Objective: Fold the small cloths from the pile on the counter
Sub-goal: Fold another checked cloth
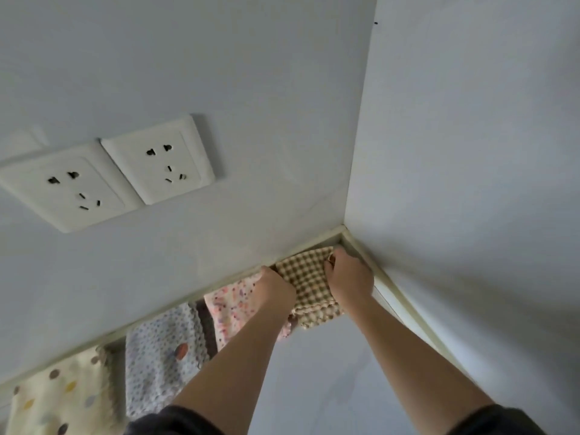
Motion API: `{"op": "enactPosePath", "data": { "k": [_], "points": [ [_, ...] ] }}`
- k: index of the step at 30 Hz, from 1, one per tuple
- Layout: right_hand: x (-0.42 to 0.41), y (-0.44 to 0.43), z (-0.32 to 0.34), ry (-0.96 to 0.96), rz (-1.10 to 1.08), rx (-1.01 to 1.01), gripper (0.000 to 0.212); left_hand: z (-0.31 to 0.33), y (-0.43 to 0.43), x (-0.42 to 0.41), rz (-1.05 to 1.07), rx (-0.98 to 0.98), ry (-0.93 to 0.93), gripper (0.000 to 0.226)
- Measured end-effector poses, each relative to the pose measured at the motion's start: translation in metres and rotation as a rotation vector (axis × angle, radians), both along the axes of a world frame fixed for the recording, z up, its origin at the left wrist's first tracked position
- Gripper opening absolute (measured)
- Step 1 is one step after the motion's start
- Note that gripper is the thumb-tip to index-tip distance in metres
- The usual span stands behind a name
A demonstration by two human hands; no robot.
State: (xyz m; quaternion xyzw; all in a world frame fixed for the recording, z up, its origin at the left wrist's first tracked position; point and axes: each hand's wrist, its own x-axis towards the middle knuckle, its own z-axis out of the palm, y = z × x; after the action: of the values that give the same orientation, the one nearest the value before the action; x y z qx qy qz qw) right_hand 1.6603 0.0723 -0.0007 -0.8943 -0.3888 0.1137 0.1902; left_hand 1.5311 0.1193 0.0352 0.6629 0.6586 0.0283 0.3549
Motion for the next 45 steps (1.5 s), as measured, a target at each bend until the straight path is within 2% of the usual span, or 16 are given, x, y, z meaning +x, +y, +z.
{"op": "enactPosePath", "data": {
  "k": [2,5,6,9,12,15,17,21,27,35,41,45],
  "points": [
    [-0.001,-0.003,-0.002,-0.007,-0.005,0.049,0.017,0.005,-0.007,0.002,-0.085,0.152,0.043,0.033],
    [0.0,-0.009,-0.006,0.016,-0.004,0.071,0.026,0.004,-0.018,-0.002,-0.401,0.517,0.233,0.04],
    [0.0,-0.009,-0.008,0.018,0.012,0.066,0.027,0.001,-0.022,-0.005,-0.494,0.569,0.252,0.043],
    [-0.001,-0.001,-0.013,0.045,0.081,0.1,0.025,-0.01,-0.032,-0.01,-0.719,0.51,0.369,0.054],
    [0.001,0.008,-0.015,0.041,0.108,0.102,0.029,-0.017,-0.032,-0.01,-0.756,0.419,0.476,0.058],
    [-0.001,0.006,-0.011,0.049,0.106,0.111,0.033,-0.015,-0.03,-0.011,-0.764,0.388,0.479,0.059],
    [-0.008,-0.005,-0.006,0.032,0.09,0.189,0.033,-0.011,-0.032,-0.018,-0.738,0.417,0.407,0.058],
    [-0.043,-0.04,0.005,-0.132,0.149,0.314,0.04,0.005,-0.052,-0.067,-0.651,0.483,0.171,0.056],
    [-0.141,-0.09,0.039,-0.063,0.266,0.379,0.041,0.032,-0.105,-0.194,-0.442,0.544,-0.133,0.051],
    [-0.355,-0.185,0.088,0.11,0.437,0.498,0.04,0.07,-0.226,-0.416,-0.172,0.578,-0.286,0.049],
    [-0.531,-0.254,0.111,0.215,0.601,0.467,0.037,0.086,-0.318,-0.589,-0.02,0.576,-0.265,0.046],
    [-0.613,-0.273,0.129,0.272,0.68,0.431,0.036,0.097,-0.349,-0.67,0.066,0.6,-0.253,0.042]
  ]
}}
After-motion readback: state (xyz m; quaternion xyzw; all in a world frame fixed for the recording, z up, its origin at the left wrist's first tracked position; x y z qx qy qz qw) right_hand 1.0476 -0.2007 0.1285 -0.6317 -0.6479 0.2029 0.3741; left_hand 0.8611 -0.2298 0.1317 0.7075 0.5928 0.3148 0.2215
